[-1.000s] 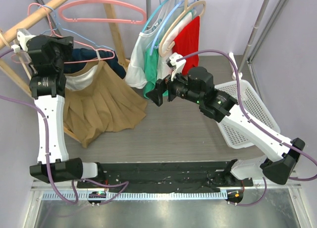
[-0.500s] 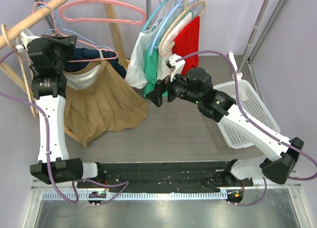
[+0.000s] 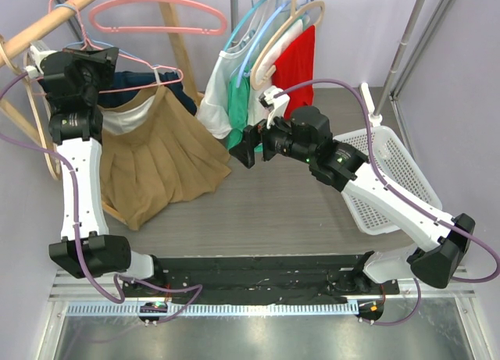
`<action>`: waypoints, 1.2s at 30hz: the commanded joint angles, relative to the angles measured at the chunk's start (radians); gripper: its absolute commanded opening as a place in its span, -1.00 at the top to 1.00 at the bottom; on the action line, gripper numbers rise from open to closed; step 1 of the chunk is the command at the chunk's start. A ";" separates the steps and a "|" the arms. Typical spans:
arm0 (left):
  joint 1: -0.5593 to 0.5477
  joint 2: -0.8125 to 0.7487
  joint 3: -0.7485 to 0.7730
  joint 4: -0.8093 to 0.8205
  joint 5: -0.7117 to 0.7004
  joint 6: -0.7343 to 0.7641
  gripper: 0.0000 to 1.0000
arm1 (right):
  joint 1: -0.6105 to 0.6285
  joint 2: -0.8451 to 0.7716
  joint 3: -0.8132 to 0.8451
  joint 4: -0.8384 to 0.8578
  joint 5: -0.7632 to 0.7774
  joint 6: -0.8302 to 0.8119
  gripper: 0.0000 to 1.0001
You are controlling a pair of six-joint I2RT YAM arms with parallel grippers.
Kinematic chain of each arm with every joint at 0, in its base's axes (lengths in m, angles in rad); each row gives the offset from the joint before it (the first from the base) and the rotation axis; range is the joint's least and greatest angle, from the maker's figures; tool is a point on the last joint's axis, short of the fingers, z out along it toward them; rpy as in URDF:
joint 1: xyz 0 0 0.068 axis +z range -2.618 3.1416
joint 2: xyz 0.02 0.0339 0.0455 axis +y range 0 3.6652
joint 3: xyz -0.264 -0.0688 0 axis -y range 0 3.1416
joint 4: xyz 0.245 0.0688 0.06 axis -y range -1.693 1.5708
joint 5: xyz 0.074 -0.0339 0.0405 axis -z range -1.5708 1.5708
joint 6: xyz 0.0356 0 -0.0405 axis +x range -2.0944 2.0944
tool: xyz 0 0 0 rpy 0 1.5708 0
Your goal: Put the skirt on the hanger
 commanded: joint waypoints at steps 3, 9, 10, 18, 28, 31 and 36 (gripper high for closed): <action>0.013 0.002 -0.006 0.150 0.089 -0.048 0.99 | -0.014 0.006 0.014 0.028 -0.008 0.006 -0.99; 0.013 -0.031 -0.094 0.199 0.108 -0.054 1.00 | -0.017 0.020 0.018 0.028 -0.019 0.001 -1.00; 0.013 -0.046 -0.105 0.200 0.106 -0.056 0.99 | -0.017 0.023 0.018 0.027 -0.020 0.003 -0.99; 0.013 -0.129 -0.210 0.202 0.098 -0.046 0.42 | -0.020 0.023 0.009 0.028 -0.029 0.013 -0.99; 0.004 -0.201 -0.223 0.167 0.086 -0.010 -0.39 | -0.020 0.008 -0.002 0.028 -0.026 0.026 -1.00; -0.006 -0.215 -0.219 0.150 0.097 0.007 -0.58 | -0.020 0.000 -0.006 0.028 -0.014 0.033 -0.99; -0.075 -0.256 -0.219 0.095 0.079 0.091 -0.76 | -0.023 -0.020 -0.008 0.028 0.049 0.055 -0.99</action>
